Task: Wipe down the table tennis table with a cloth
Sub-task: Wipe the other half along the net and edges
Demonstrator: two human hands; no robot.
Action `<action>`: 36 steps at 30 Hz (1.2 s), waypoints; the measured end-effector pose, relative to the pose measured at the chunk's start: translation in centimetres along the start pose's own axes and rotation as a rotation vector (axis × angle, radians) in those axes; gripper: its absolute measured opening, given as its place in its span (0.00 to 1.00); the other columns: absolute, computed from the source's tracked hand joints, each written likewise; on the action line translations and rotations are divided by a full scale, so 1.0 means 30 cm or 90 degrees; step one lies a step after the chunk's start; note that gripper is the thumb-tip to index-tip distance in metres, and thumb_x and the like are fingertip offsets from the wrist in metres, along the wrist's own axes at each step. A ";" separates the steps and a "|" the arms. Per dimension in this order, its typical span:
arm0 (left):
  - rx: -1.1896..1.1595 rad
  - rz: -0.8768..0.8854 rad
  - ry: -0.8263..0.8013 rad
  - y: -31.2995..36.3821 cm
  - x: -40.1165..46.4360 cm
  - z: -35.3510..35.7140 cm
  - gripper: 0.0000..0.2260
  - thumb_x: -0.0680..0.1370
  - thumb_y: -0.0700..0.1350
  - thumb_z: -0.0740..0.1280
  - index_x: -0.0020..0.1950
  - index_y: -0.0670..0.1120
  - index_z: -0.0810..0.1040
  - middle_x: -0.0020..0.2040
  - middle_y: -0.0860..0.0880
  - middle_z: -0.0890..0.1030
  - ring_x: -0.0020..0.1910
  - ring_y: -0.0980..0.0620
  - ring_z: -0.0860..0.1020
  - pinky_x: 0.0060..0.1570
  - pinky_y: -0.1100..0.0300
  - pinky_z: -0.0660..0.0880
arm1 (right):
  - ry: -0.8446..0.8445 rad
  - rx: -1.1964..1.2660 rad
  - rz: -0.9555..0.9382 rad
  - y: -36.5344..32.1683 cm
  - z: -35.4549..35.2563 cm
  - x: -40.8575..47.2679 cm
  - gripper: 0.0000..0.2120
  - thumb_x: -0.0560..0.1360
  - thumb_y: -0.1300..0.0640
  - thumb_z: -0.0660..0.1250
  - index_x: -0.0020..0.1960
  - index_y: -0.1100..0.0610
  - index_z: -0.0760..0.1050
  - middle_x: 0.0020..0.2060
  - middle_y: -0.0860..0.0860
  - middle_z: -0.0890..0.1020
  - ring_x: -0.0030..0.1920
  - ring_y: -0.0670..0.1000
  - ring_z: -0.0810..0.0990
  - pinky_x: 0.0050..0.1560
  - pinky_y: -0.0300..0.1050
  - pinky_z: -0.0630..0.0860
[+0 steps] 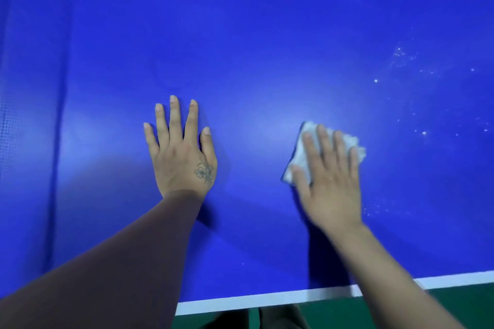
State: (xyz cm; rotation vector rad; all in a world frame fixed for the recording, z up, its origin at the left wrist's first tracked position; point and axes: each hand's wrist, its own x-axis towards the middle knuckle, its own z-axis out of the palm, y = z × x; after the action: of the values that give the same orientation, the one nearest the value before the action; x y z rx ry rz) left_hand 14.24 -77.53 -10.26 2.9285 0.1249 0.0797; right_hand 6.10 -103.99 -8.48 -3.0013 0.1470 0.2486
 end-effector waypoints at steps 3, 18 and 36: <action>-0.003 0.004 0.008 -0.001 -0.001 0.008 0.24 0.89 0.53 0.50 0.87 0.52 0.61 0.88 0.46 0.57 0.87 0.40 0.52 0.84 0.37 0.49 | 0.029 0.042 0.146 0.054 -0.020 0.170 0.32 0.86 0.38 0.45 0.87 0.48 0.48 0.87 0.50 0.50 0.86 0.57 0.46 0.83 0.67 0.46; -0.034 0.002 0.019 -0.006 -0.008 0.009 0.24 0.90 0.53 0.48 0.86 0.51 0.64 0.87 0.47 0.58 0.87 0.42 0.52 0.84 0.38 0.48 | -0.014 0.057 -0.063 -0.364 0.075 -0.212 0.32 0.87 0.42 0.54 0.87 0.49 0.50 0.87 0.49 0.49 0.86 0.56 0.45 0.83 0.65 0.50; -0.097 0.017 -0.011 -0.032 -0.003 -0.007 0.26 0.88 0.53 0.48 0.84 0.51 0.66 0.87 0.48 0.60 0.87 0.41 0.52 0.84 0.38 0.45 | 0.035 0.085 0.058 -0.390 0.094 -0.077 0.35 0.85 0.40 0.52 0.87 0.52 0.49 0.87 0.53 0.49 0.86 0.59 0.43 0.82 0.69 0.42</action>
State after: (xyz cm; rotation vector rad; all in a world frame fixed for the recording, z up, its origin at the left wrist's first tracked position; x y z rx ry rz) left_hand 14.07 -76.56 -10.25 2.7790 0.0737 0.0656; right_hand 4.65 -91.87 -9.47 -2.8733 0.2945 0.1592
